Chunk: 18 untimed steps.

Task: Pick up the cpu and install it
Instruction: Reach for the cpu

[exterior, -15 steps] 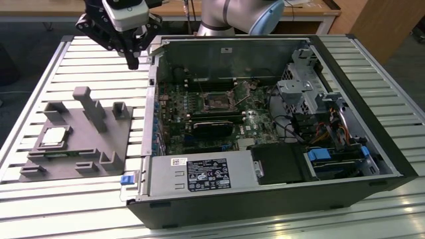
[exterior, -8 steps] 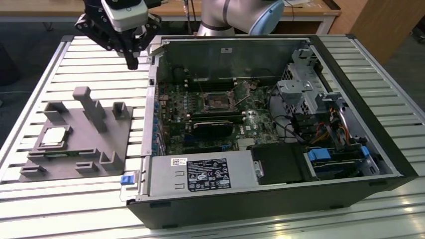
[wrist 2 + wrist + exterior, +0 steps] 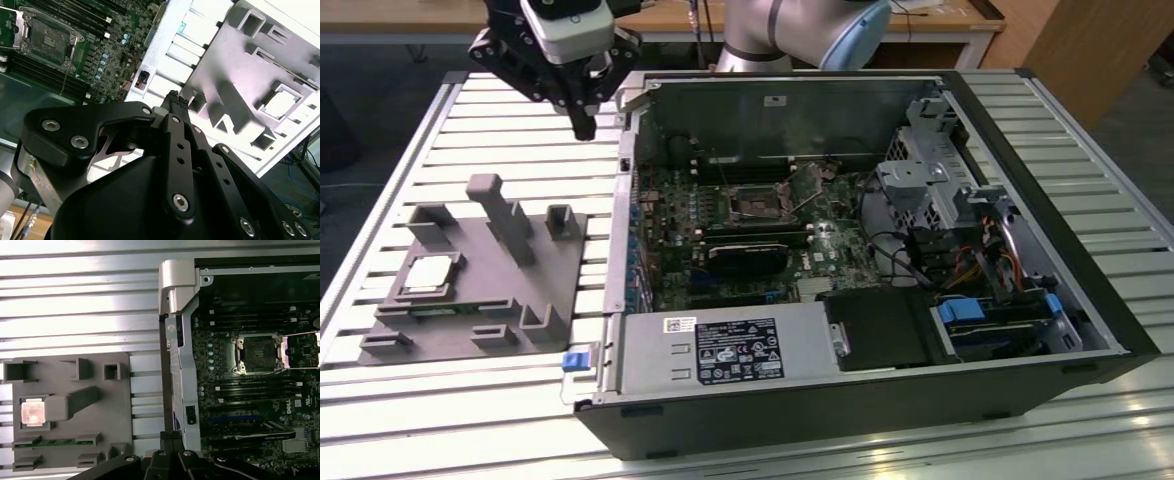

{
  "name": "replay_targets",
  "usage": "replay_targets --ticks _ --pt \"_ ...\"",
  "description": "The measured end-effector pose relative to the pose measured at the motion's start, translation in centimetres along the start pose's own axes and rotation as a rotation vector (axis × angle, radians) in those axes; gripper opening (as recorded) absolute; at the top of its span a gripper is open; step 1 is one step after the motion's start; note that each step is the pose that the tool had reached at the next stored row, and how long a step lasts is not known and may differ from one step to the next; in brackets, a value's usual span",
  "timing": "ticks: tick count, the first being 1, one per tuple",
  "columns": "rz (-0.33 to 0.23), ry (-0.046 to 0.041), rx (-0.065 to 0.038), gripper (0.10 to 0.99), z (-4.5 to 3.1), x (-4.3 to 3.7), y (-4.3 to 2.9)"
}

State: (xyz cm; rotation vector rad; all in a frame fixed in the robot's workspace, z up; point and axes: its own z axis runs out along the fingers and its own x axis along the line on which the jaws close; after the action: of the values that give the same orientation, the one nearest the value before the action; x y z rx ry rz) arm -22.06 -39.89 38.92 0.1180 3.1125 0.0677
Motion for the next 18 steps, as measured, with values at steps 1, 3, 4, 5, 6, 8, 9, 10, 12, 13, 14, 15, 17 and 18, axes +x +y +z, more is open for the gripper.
replay_targets --ticks 1,3,4,5,6,8,9,10,12,13,14,15,17,18 --pt "0.0 0.0 0.0 0.106 0.0 0.02 0.0" --pt "0.0 0.0 0.0 0.106 0.01 0.08 -0.01" --pt "0.0 0.0 0.0 0.106 0.01 0.09 -0.01" --pt "0.0 0.0001 0.0 0.106 0.01 0.1 -0.01" --pt "0.0 0.0001 0.0 0.106 0.02 0.12 -0.01" --pt "0.0 0.0 0.0 0.106 0.02 0.15 -0.01" --pt "0.0 0.0 0.0 0.106 0.03 0.17 -0.01" --pt "0.0 0.0 0.0 0.106 0.03 0.19 -0.02" --pt "0.0 0.0 0.0 0.106 0.03 0.25 -0.02" --pt "0.0 0.0001 0.0 0.106 0.04 0.28 -0.02" --pt "0.0 0.0 0.0 0.106 0.05 0.33 -0.03" --pt "0.0 0.0 0.0 0.106 0.06 0.36 -0.03" --pt "0.0 0.0 0.0 0.106 0.07 0.43 -0.04" --pt "0.0 0.0 0.0 0.106 0.07 0.46 -0.04"
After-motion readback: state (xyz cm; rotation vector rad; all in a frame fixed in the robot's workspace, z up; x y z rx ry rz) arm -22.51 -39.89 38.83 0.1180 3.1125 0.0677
